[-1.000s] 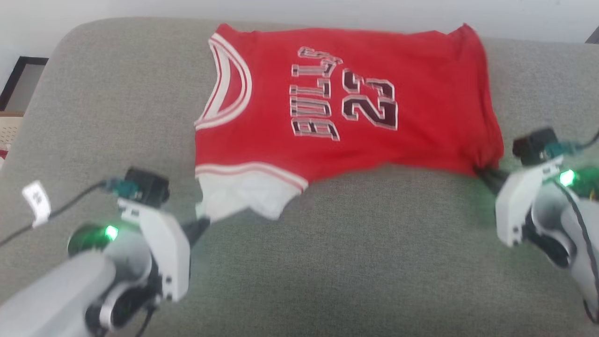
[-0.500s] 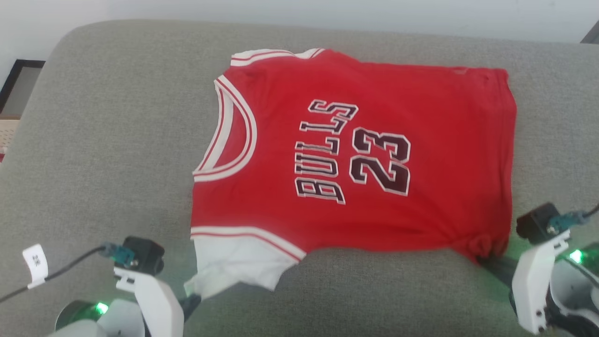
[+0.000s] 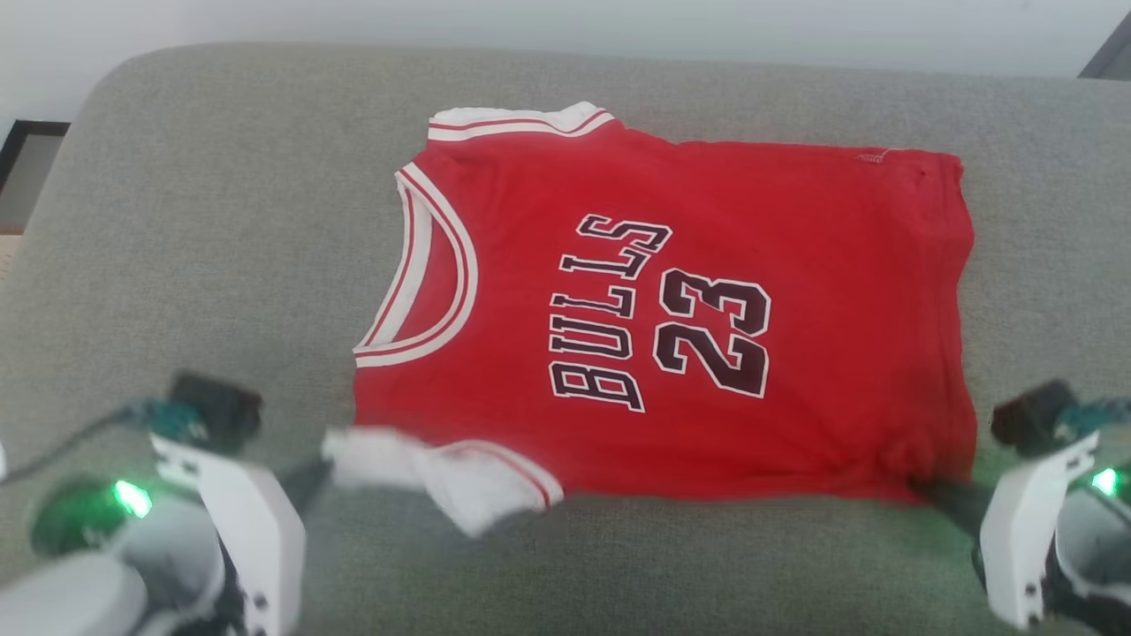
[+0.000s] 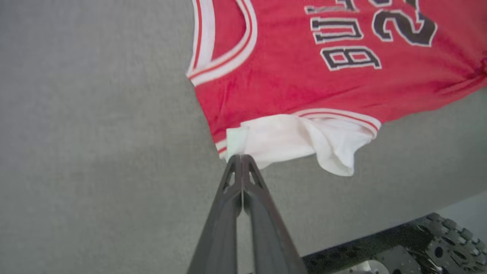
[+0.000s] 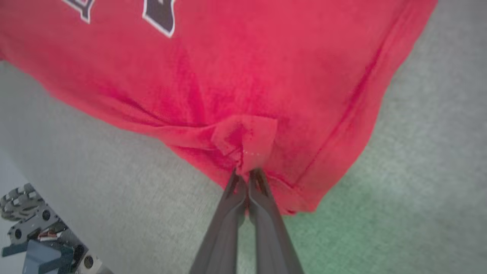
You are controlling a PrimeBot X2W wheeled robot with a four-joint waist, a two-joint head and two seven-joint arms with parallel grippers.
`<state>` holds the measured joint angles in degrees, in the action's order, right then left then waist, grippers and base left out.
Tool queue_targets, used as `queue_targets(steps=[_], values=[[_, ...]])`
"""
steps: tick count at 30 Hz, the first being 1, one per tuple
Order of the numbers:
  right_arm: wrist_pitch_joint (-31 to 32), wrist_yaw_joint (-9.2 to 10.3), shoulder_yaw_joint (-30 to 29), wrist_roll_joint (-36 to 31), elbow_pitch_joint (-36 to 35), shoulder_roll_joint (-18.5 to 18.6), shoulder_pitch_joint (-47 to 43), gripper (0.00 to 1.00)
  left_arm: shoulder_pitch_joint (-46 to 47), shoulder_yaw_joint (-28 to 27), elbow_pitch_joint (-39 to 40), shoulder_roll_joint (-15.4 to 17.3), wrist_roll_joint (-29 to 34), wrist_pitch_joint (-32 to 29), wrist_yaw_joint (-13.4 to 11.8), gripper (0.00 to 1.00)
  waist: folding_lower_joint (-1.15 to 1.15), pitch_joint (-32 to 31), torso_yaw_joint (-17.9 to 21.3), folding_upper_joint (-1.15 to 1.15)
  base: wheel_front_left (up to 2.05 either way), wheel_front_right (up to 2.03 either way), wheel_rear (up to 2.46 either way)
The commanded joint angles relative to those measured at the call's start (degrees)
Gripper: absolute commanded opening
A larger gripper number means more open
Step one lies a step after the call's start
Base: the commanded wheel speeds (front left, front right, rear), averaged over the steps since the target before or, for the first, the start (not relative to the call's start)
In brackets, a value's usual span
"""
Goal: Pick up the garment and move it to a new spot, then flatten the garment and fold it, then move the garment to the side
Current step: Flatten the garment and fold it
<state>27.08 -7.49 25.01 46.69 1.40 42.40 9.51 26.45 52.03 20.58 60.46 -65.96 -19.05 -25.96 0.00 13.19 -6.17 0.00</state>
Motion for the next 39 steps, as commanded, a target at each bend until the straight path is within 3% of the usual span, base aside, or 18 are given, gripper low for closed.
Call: queue_targets(steps=[1, 6, 13, 24, 28, 36, 37, 38, 39], values=[[0.1, -0.01, -0.5, -0.3, -0.4, -0.6, 0.9, 0.00, 1.0, -0.3, 0.1, 0.1, 1.1, 0.0, 0.2, 0.00, 0.00, 0.1, 0.1, 0.00, 0.00, 0.00, 0.00], [1.2, -0.01, -4.7, -3.8, 0.3, -4.4, 5.2, 0.00, 9.2, -1.9, -1.9, -0.4, 5.1, -1.8, 3.3, 0.00, 0.00, 1.0, 0.8, 0.00, 0.00, 0.00, 0.00], [1.9, -0.01, -7.1, -9.7, 5.5, -10.3, 15.4, 0.00, 21.3, -2.2, -13.9, -6.7, 8.6, -3.5, 11.3, 0.00, 0.00, 3.7, 2.2, 0.00, 0.00, 0.00, 0.00], [0.1, -0.01, -2.2, -14.9, 19.2, -16.6, 30.2, 0.00, 33.8, -0.4, -40.1, -19.6, 9.6, -3.8, 22.6, 0.00, 0.00, 9.0, 4.0, 0.00, 0.00, 0.00, 0.00], [-0.4, -0.01, 0.6, -14.7, 23.6, -17.5, 33.1, 0.00, 35.0, 0.4, -48.0, -23.2, 8.0, -4.4, 25.5, 0.00, 0.00, 10.1, 4.4, 0.00, 0.00, 0.00, 0.00], [0.0, 0.00, 5.7, -11.5, 30.4, -18.5, 36.9, 0.00, 36.1, 1.3, -61.5, -28.3, 4.7, -9.0, 28.9, 0.00, 0.00, 10.8, 5.0, 0.00, 0.00, 0.00, 0.00], [0.1, 0.00, 6.0, -11.2, 31.0, -18.6, 37.3, 0.01, 36.2, 1.1, -62.7, -28.8, 4.1, -9.3, 29.2, 0.00, 0.00, 10.8, 5.1, 0.00, 0.00, 0.00, 0.00], [0.2, 0.02, 6.5, -10.9, 31.4, -18.5, 37.8, 0.14, 36.4, 1.0, -63.7, -29.2, 3.8, -9.7, 29.1, 0.05, 0.00, 10.7, 5.1, 0.00, 0.00, 0.00, 0.00], [0.2, 0.02, 6.8, -10.7, 31.8, -18.5, 38.2, 0.34, 36.9, 1.1, -64.6, -29.4, 3.8, -10.0, 29.0, 0.20, 0.00, 10.6, 5.1, 0.00, 0.00, 0.00, 0.00]])
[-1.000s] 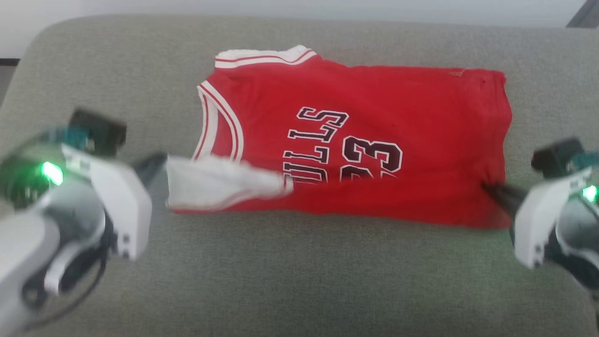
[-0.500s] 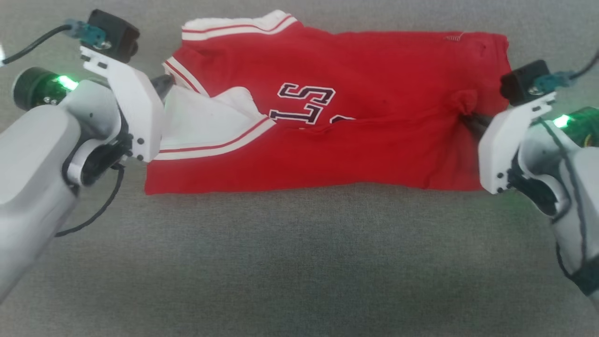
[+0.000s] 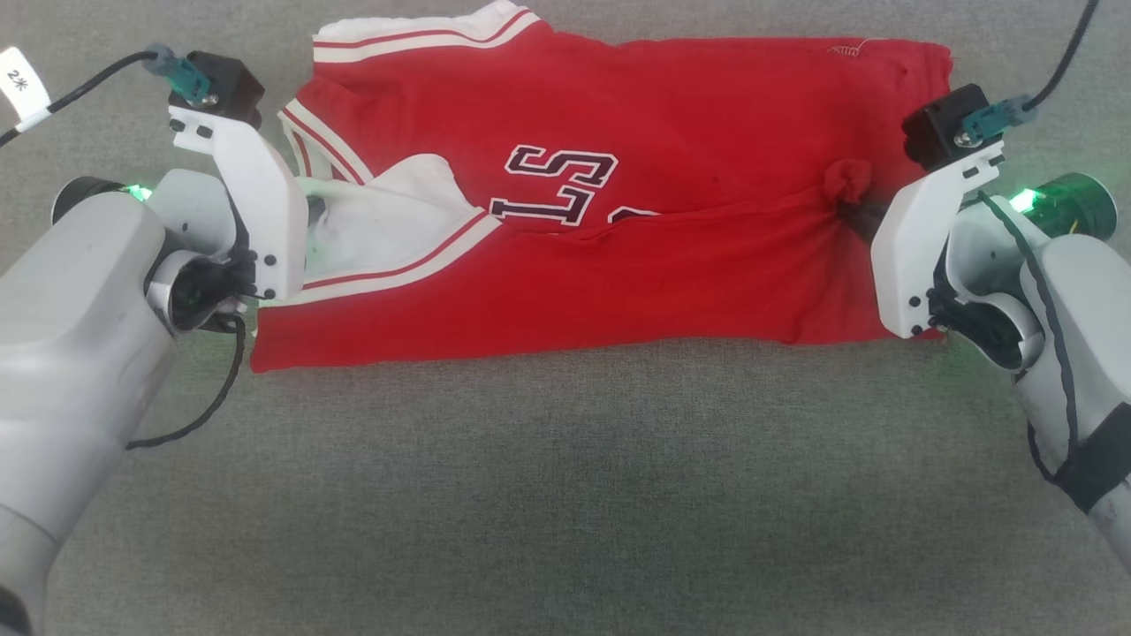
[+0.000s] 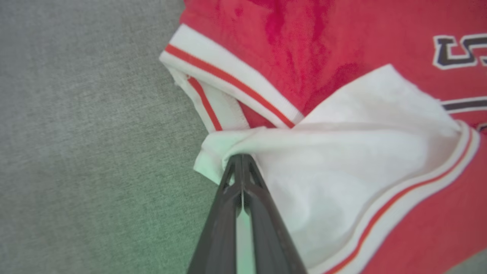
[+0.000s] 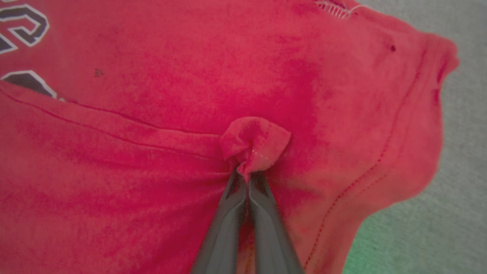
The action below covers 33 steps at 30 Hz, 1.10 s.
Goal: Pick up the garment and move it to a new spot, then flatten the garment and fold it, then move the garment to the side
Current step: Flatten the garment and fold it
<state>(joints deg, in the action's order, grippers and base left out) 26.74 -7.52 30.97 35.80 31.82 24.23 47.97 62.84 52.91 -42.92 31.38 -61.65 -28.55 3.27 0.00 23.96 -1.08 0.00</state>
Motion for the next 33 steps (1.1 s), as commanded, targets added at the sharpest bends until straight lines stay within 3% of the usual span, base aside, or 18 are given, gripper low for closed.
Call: queue_targets(steps=[1, 2, 3, 4, 11, 19, 27, 33], values=[[0.5, 0.06, 1.2, 0.5, 1.7, -0.2, 0.1, 0.67, 0.8, 0.2, -1.8, -0.5, -0.6, -0.8, -0.3, 0.43, 0.00, -0.4, 0.0, 0.00, 0.00, 0.00, 0.00], [0.5, 0.06, 1.2, 0.5, 1.7, -0.2, 0.1, 0.67, 0.8, 0.2, -1.8, -0.5, -0.6, -0.8, -0.3, 0.43, 0.00, -0.4, 0.0, 0.00, 0.00, 0.00, 0.00], [0.3, 0.06, 1.4, 0.9, 1.9, -0.1, 0.5, 1.00, 1.2, 0.2, -2.3, -0.8, -0.7, -1.1, -0.2, 0.78, 0.00, -0.6, 0.0, 0.00, 0.00, 0.00, 0.00], [-0.2, 0.06, 1.4, 1.2, 1.9, 0.1, 0.8, 1.00, 1.7, 0.1, -2.6, -1.0, -0.8, -1.0, -0.1, 1.00, 0.00, -0.9, -0.1, 0.00, 0.00, 0.00, 0.00], [-5.3, 0.03, 0.5, 1.5, 0.0, 1.5, 0.3, 1.00, 2.7, 0.3, -2.0, -0.9, -0.5, -2.2, -0.5, 1.00, 0.00, -3.9, -1.0, 0.00, 0.00, 0.00, 0.00], [-16.3, 0.03, -8.1, -3.5, -2.6, 1.4, -4.4, 1.00, -0.8, 2.3, 5.7, 2.4, -0.5, -8.3, -4.6, 1.00, 0.00, -7.5, -1.9, 0.00, 0.00, 0.00, 0.00], [-24.6, 0.03, -23.0, -13.5, -8.1, -4.3, -11.5, 1.00, -7.3, 2.1, 17.9, 7.7, -3.6, -14.2, -12.0, 1.00, 0.00, -8.7, -0.9, 0.00, 0.00, 0.00, 0.00], [-24.1, 0.03, -31.3, -19.5, -16.2, -9.9, -17.1, 1.00, -11.6, 1.0, 22.8, 10.8, -5.9, -15.3, -16.4, 1.00, 0.00, -8.1, 0.9, 0.00, 0.00, 0.00, 0.00]])
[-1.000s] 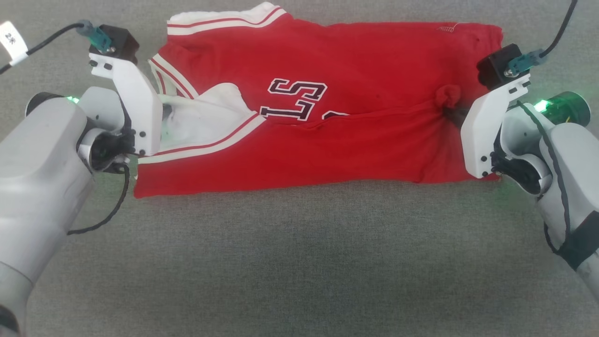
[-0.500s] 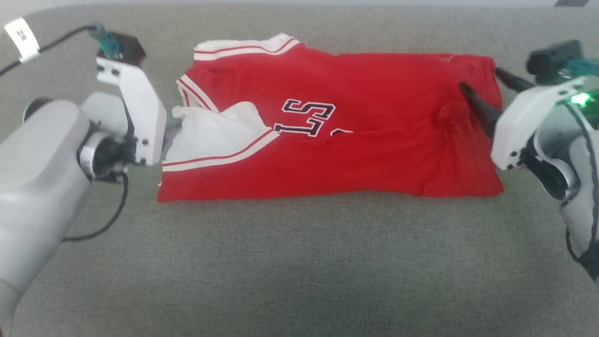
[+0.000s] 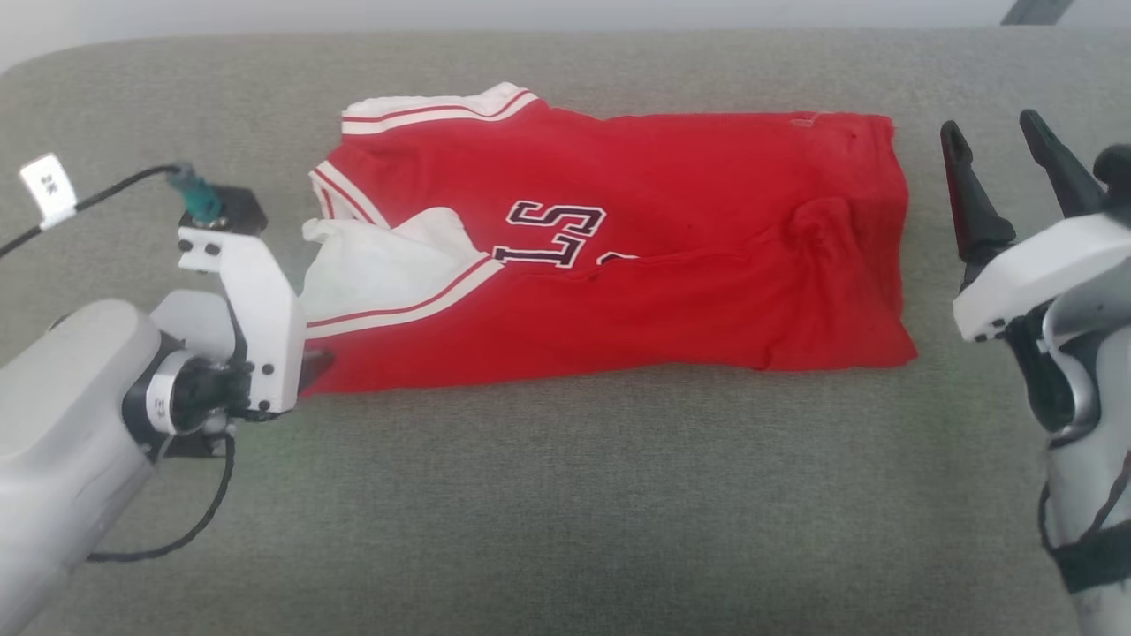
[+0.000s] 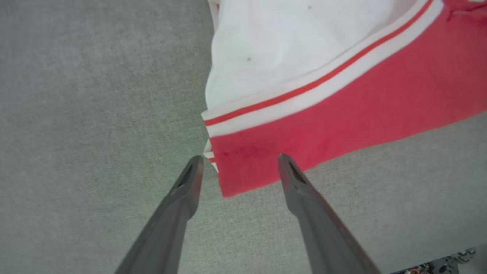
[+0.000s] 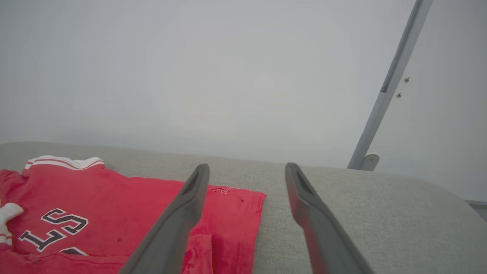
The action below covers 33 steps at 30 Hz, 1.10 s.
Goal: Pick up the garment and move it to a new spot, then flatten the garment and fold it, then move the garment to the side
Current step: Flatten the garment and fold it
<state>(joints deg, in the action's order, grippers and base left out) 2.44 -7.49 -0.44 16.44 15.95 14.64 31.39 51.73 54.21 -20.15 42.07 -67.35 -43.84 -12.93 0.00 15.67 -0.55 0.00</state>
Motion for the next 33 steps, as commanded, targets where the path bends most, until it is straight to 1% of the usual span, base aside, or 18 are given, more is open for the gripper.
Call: queue_targets(steps=[1, 5, 9, 11, 12, 13, 14, 15, 18, 23, 29, 30, 33], values=[[0.8, -0.01, -0.8, -0.7, -1.7, -1.2, -1.4, 1.00, -1.1, -0.6, 0.3, 0.5, -0.6, 0.3, -0.7, 1.00, 0.00, 0.4, 0.7, 0.00, 0.00, 0.00, 0.00], [3.9, -0.01, -2.9, -2.6, -6.5, -3.6, -4.8, 1.00, -3.0, -1.7, -0.1, 0.6, -2.6, 1.3, -1.8, 1.00, 0.00, 1.2, 1.6, 0.00, 0.00, 0.00, 0.00], [8.0, -0.01, -3.1, -2.3, -9.7, -4.8, -7.9, 1.00, -4.2, -2.9, -2.7, -0.3, -3.8, 2.9, -1.6, 1.00, 0.00, 1.9, 2.2, 0.00, 0.00, 0.00, 0.00], [10.7, -0.01, -2.9, -1.2, -10.5, -5.1, -9.0, 1.00, -4.6, -3.4, -3.9, -1.0, -4.8, 3.2, -1.0, 1.00, 0.00, 2.2, 2.3, 0.00, 0.00, 0.00, 0.00], [12.3, -0.01, -2.5, -0.8, -10.9, -4.8, -9.6, 1.00, -4.6, -3.6, -4.6, -1.4, -5.1, 3.5, -0.6, 0.56, 0.00, 2.3, 2.4, 0.00, 0.00, 0.00, 0.00], [13.9, -0.01, -2.5, -0.1, -11.1, -4.9, -10.0, 1.00, -4.5, -3.7, -5.1, -1.7, -5.3, 3.8, 0.1, 0.29, 0.00, 2.4, 2.4, 0.00, 0.00, 0.00, 0.00], [13.9, -0.01, -2.5, -0.1, -11.1, -4.9, -10.0, 1.00, -4.5, -3.7, -5.1, -1.7, -5.3, 3.8, 0.1, 0.29, 0.00, 2.4, 2.4, 0.00, 0.00, 0.00, 0.00], [15.7, -0.01, -2.6, 0.5, -11.1, -5.1, -10.4, 1.00, -4.4, -3.7, -5.5, -2.0, -5.4, 4.1, 0.7, 0.00, 0.00, 2.5, 2.4, 0.00, 0.00, 0.00, 0.00], [20.7, -0.01, -2.4, 1.7, -11.3, -4.9, -11.0, 1.00, -4.1, -3.4, -6.7, -3.0, -5.7, 3.9, 1.9, 0.00, 0.00, 2.8, 2.0, 0.00, 0.00, 0.00, 0.00], [30.0, -0.01, -2.5, 2.5, -10.7, -5.1, -10.4, 1.00, -3.2, -3.2, -8.1, -4.5, -5.6, 4.0, 3.1, 0.00, 0.00, 3.7, 0.8, 0.00, 0.00, 0.00, 0.00], [41.6, -0.01, -4.2, 0.4, -8.4, -5.3, -8.4, 1.00, -2.3, -3.1, -9.8, -6.6, -5.4, 5.0, 4.5, 0.00, 0.00, 4.9, -1.0, 0.00, 0.00, 0.00, 0.00], [43.1, -0.01, -4.0, 0.1, -8.1, -5.0, -8.0, 1.00, -2.2, -2.9, -10.1, -6.9, -5.3, 5.0, 4.6, 0.00, 0.00, 5.2, -1.4, 0.00, 0.00, 0.00, 0.00], [46.7, -0.01, -4.1, -0.3, -6.5, -5.8, -7.4, 1.00, -2.0, -2.7, -11.0, -7.8, -5.1, 5.4, 5.2, 0.00, 0.00, 5.7, -2.1, 0.00, 0.00, 0.00, 0.00]])
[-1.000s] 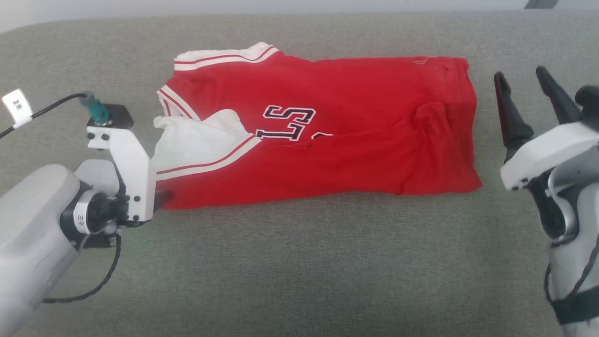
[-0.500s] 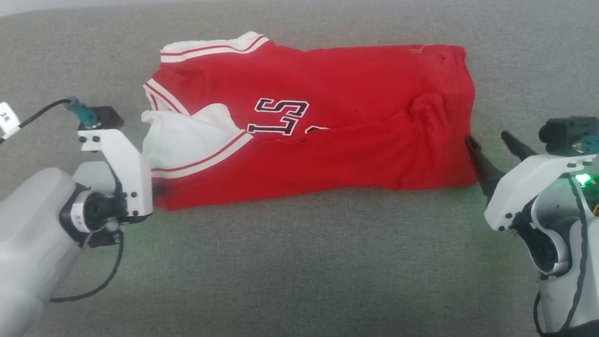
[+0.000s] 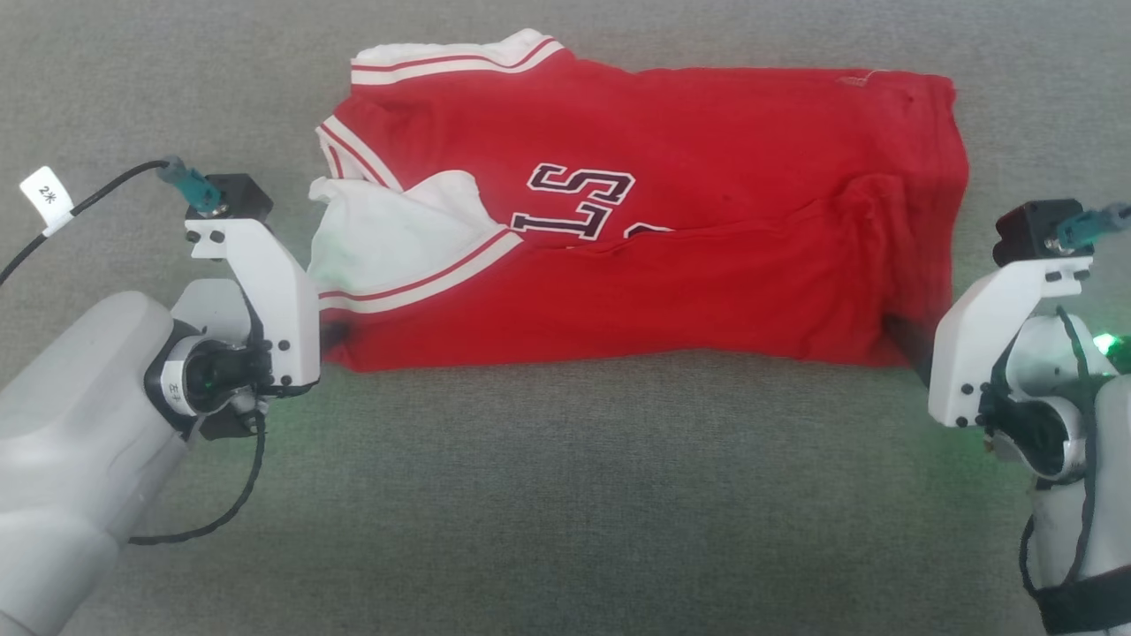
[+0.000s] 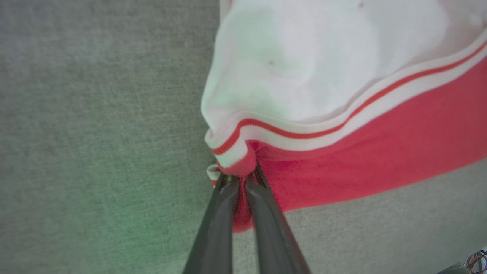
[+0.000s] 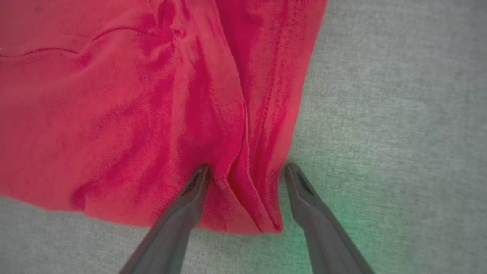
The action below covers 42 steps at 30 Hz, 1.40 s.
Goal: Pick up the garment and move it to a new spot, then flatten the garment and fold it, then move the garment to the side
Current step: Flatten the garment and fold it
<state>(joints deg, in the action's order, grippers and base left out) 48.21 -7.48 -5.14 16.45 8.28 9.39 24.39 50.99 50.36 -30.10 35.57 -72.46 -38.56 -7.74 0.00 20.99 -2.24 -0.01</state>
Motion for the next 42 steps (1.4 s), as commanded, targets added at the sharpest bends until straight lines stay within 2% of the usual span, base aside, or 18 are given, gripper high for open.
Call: queue_targets(steps=[1, 3, 4, 5, 12, 20, 23, 26, 31, 37, 42], values=[[1.9, -0.03, 0.7, -0.8, 1.7, -0.4, -0.2, 1.00, -1.2, 1.2, -1.3, -1.6, 0.1, 0.3, 0.3, 0.00, 0.00, 0.5, -0.6, 0.01, 0.00, 0.00, 0.00], [3.7, -0.03, 1.1, -1.5, 3.0, -0.1, 0.0, 1.00, -1.1, 1.3, -2.0, -2.1, 0.2, 0.6, 0.6, 0.00, 0.00, 0.7, -1.1, 0.01, 0.00, 0.00, 0.00], [4.1, -0.03, 1.6, -2.0, 3.4, 0.2, 0.2, 0.37, -1.1, 1.2, -2.3, -2.3, 0.1, 0.8, 0.8, 0.00, 0.00, 0.8, -1.3, 0.01, 0.00, 0.00, 0.00], [4.2, -0.03, 1.4, -2.4, 3.6, 0.3, 0.3, 0.00, -1.0, 1.3, -2.7, -2.5, 0.2, 0.9, 1.0, 0.00, 0.00, 0.9, -1.5, 0.01, 0.00, 0.00, 0.00], [6.7, -0.01, 1.7, -1.7, 1.9, 2.3, 0.7, 0.00, -0.7, 1.3, -4.4, -1.8, 0.2, 0.7, 1.7, 0.00, 0.00, 0.4, -2.3, 0.01, 0.00, 0.00, 0.00], [9.9, -0.01, 2.3, 2.3, -2.4, 7.1, 0.2, 0.00, -1.7, 1.4, -0.9, 1.4, 0.8, -0.6, -0.3, 0.00, 0.00, -1.1, -2.8, 0.01, 0.00, 0.00, 0.00], [12.1, 0.01, 2.6, 3.8, -4.4, 9.7, -0.8, 0.00, -2.9, 1.5, 3.5, 3.6, 1.1, -1.3, -2.2, 0.00, 0.00, -1.8, -3.1, 0.01, 0.00, 0.00, 0.00], [13.3, 0.03, 2.7, 4.7, -5.4, 10.8, -1.7, 0.00, -3.8, 1.6, 6.3, 4.9, 1.3, -1.3, -3.4, 0.00, 0.00, -2.0, -3.3, 0.01, 0.00, 0.00, 0.00], [16.8, 0.03, 2.4, 7.5, -8.3, 12.6, -5.1, 0.00, -7.6, 1.9, 14.6, 8.5, 1.5, -1.6, -7.2, 0.00, 0.00, -2.7, -3.7, 0.01, 0.00, 0.00, 0.00], [21.2, 0.03, 0.8, 10.0, -12.8, 13.1, -10.5, 0.00, -13.0, 1.9, 24.7, 12.7, 0.6, -1.2, -12.2, 0.00, 0.00, -2.9, -3.9, 0.01, 0.00, 0.00, 0.00], [20.7, 0.03, 0.4, 9.7, -15.4, 12.0, -13.6, 0.00, -16.1, 2.1, 28.6, 13.8, 0.5, 0.2, -14.0, 0.00, 0.00, -2.8, -3.6, 0.01, 0.00, 0.00, 0.00]])
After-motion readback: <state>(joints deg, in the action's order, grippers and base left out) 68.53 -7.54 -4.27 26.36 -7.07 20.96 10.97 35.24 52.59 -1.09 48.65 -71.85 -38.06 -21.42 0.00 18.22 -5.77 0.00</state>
